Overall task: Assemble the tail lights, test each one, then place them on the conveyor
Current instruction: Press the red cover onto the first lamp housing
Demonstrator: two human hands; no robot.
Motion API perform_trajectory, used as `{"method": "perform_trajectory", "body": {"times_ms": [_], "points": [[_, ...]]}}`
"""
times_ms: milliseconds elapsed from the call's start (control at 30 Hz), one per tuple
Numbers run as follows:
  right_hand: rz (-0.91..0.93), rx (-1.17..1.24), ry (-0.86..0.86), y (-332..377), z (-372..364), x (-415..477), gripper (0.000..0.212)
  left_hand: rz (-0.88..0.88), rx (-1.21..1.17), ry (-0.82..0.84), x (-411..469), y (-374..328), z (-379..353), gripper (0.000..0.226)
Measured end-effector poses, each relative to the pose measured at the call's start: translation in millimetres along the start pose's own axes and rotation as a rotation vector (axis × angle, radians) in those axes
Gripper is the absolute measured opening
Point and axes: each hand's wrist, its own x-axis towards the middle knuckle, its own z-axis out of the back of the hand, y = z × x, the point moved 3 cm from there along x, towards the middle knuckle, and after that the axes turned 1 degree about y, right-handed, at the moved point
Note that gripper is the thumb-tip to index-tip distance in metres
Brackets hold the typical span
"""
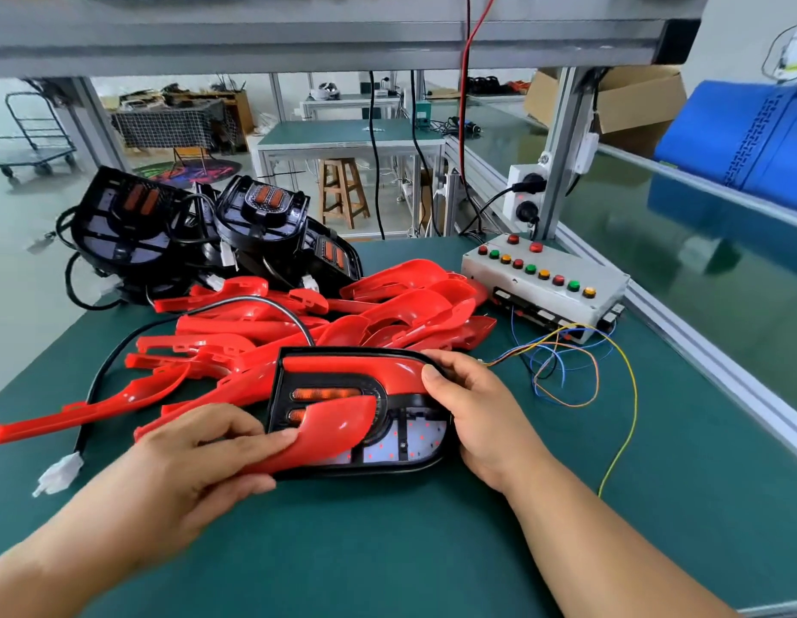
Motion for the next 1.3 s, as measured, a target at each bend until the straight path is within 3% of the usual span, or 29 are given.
{"method": "perform_trajectory", "body": {"times_ms": [100, 267, 767, 900, 1300], "points": [[-0.015, 0.026, -0.007, -0.5, 0.9, -0.2, 0.016, -0.037, -0.073, -0.043, 6.8, -4.5, 9.1, 0.034], [-0.017, 0.051, 0.008, 1.7, -0.4, -1.4, 0.016, -0.127, -0.026, 0.035, 30.3, -25.9, -7.4, 0.033], [0.022, -0.11, 0.011, 1.6, 1.6, -4.9, 0.017, 0.013, -0.034, -0.042, 35.9, -39.6, -40.2, 0.034], [0.017, -0.258, 0.098, 9.5, 2.4, -10.9, 0.032, 0.015, -0.019, -0.084, 34.3, -39.7, -39.3, 0.032], [0.006, -0.368, 0.142, 18.4, 0.4, -16.5, 0.038, 0.009, -0.011, -0.054, 33.7, -32.5, -27.9, 0.027]]}}
